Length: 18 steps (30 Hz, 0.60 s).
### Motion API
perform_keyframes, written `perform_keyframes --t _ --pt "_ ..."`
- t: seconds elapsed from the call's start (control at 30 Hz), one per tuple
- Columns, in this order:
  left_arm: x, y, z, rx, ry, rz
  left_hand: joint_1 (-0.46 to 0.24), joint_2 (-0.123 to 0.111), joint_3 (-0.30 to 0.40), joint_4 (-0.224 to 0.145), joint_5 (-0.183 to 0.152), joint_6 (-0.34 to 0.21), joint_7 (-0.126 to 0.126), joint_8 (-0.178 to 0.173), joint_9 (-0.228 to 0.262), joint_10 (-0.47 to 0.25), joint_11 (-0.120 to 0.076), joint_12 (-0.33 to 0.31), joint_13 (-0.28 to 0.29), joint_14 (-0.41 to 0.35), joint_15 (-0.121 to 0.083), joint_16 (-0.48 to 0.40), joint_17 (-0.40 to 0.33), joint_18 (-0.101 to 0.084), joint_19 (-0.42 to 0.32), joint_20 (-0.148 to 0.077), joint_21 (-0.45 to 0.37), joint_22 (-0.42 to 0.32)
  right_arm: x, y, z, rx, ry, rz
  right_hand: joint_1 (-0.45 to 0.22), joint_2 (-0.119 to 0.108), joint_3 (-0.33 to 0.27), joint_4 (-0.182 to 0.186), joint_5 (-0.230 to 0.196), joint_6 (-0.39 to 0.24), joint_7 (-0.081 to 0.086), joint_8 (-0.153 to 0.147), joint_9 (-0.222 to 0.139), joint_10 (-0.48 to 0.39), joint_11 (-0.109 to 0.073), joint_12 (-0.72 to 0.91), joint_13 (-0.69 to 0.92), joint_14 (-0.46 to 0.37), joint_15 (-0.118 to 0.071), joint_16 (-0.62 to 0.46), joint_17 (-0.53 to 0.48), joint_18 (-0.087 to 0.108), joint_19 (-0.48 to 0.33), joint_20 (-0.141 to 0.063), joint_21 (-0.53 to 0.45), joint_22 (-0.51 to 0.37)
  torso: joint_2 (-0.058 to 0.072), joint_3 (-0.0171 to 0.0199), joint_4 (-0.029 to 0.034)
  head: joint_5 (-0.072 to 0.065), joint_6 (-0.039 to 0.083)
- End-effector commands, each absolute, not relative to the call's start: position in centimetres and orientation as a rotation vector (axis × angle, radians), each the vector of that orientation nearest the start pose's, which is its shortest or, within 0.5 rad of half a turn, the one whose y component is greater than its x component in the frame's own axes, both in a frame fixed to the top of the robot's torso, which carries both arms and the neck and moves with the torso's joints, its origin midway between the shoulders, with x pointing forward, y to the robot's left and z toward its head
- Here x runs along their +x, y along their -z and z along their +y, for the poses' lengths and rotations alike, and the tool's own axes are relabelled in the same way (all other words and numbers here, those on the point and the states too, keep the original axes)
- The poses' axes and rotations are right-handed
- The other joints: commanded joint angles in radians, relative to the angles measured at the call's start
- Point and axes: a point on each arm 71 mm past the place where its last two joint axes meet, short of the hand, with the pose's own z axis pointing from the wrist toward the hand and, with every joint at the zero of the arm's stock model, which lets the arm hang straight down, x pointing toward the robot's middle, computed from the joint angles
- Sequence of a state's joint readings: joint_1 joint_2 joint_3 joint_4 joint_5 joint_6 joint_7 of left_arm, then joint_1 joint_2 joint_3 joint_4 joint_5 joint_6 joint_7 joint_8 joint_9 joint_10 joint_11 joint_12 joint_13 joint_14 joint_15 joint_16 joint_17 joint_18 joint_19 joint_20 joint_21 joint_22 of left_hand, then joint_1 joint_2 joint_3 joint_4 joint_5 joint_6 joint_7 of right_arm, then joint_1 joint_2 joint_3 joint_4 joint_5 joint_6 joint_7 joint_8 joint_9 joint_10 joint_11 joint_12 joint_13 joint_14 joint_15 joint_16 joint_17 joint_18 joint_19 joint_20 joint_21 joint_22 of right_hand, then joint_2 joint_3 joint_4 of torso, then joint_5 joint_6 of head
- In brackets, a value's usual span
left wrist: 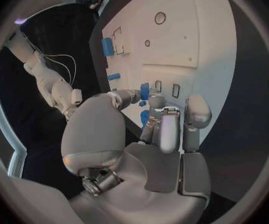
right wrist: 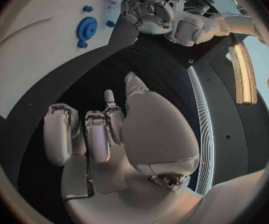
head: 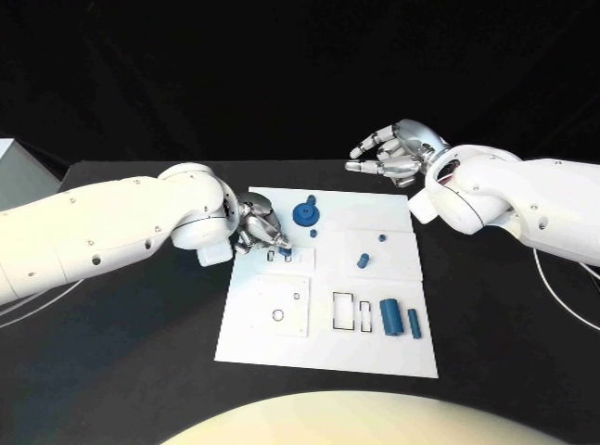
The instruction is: Assemble the parts on the task board
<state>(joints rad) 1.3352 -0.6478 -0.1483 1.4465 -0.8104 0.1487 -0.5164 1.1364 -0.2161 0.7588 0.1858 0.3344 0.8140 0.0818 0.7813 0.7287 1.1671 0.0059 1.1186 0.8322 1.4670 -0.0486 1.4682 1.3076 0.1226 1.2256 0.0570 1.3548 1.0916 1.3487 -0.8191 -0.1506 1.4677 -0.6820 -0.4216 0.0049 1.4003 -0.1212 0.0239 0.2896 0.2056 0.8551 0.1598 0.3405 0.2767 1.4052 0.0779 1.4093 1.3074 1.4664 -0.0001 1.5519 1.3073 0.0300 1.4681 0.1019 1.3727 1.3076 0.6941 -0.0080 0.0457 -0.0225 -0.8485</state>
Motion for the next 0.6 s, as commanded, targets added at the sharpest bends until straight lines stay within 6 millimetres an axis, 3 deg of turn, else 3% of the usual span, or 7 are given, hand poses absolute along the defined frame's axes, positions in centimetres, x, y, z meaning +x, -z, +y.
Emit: perform_keyframes --t 0.03,0.6 --pt "49.1 20.3 13.8 -0.144 0.56 2.365 -0.001 0.007 0.189 -0.196 0.01 0.01 0.0 -0.001 0.006 0.009 -0.002 0.006 0.006 0.051 -0.008 -0.003 0.067 -0.016 0.003 -0.006 0.006 0.003 51.2 15.7 -21.7 0.522 -0.955 1.67 -0.008 0.007 0.007 0.0 0.006 -0.007 0.001 -0.001 0.001 0.005 0.001 0.004 0.118 0.093 0.005 0.0 0.224 0.018 0.007 0.006 0.001 0.142 0.001 -0.0004 0.0 0.0 0.0" --pt "49.0 20.7 12.5 -0.011 0.486 2.306 -0.014 0.001 0.197 -0.212 0.047 0.025 -0.005 -0.001 0.012 0.032 -0.007 0.023 0.03 0.054 -0.014 0.0 0.072 -0.018 0.012 -0.012 0.016 0.017 51.1 15.8 -22.0 0.537 -0.956 1.658 -0.012 0.008 0.007 0.0 0.01 -0.009 0.001 -0.001 0.002 -0.008 0.001 -0.009 0.106 0.089 0.005 -0.006 0.212 0.021 0.001 0.006 -0.012 0.134 0.002 -0.0026 0.0009 0.011 -0.012"
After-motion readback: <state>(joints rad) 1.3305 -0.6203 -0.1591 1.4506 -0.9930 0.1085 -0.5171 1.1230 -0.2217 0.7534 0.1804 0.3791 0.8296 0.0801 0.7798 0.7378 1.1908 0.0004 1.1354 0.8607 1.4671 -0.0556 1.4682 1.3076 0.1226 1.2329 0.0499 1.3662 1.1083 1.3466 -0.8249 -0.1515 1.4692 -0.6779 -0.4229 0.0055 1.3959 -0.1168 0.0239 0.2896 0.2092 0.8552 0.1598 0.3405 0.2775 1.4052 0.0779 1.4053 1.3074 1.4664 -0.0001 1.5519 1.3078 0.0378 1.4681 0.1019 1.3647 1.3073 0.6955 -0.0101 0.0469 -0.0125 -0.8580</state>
